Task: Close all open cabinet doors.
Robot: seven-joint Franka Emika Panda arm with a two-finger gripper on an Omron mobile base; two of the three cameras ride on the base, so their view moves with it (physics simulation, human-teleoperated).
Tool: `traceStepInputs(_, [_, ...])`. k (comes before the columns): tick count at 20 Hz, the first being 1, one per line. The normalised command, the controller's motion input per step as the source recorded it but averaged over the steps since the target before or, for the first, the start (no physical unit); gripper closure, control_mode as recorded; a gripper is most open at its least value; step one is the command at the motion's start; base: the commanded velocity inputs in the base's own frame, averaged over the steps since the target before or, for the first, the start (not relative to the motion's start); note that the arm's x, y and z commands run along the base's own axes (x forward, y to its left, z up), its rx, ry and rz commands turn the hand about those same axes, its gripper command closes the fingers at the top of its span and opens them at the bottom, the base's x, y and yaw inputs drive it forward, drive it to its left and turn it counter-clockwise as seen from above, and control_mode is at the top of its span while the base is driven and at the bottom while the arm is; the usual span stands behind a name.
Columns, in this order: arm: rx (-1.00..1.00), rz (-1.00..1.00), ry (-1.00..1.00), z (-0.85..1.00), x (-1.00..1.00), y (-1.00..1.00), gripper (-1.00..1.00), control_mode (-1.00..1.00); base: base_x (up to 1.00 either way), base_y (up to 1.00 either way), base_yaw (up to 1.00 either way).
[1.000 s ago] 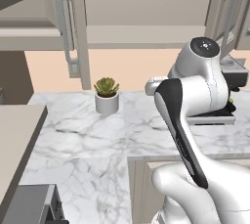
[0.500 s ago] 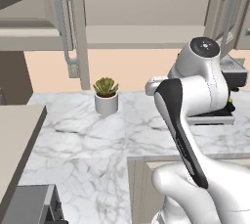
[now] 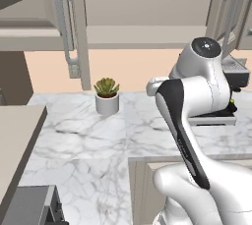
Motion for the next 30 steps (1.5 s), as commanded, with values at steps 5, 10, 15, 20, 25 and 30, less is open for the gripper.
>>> traceStepInputs(5, [0.00,0.00,-0.04,0.00,-0.02,0.00,-1.00,-1.00,0.00,0.00,0.00])
traceStepInputs(10, [0.00,0.00,-0.38,0.20,-0.44,-0.02,-1.00,-1.00,0.00,0.00,0.00])
traceStepInputs(15, [0.09,0.06,-0.48,0.37,-0.58,-0.73,-1.00,-1.00,0.00,0.00,0.00])
traceStepInputs(20, [0.41,0.03,-0.26,0.75,-0.34,-1.00,-1.00,-1.00,0.00,0.00,0.00])
traceStepInputs(25, [0.37,0.11,-0.23,0.53,0.44,-0.92,-1.00,-1.00,0.00,0.00,0.00])
traceStepInputs(30, [0.07,0.12,0.04,0.19,1.00,-0.31,-1.00,-1.00,0.00,0.00,0.00])
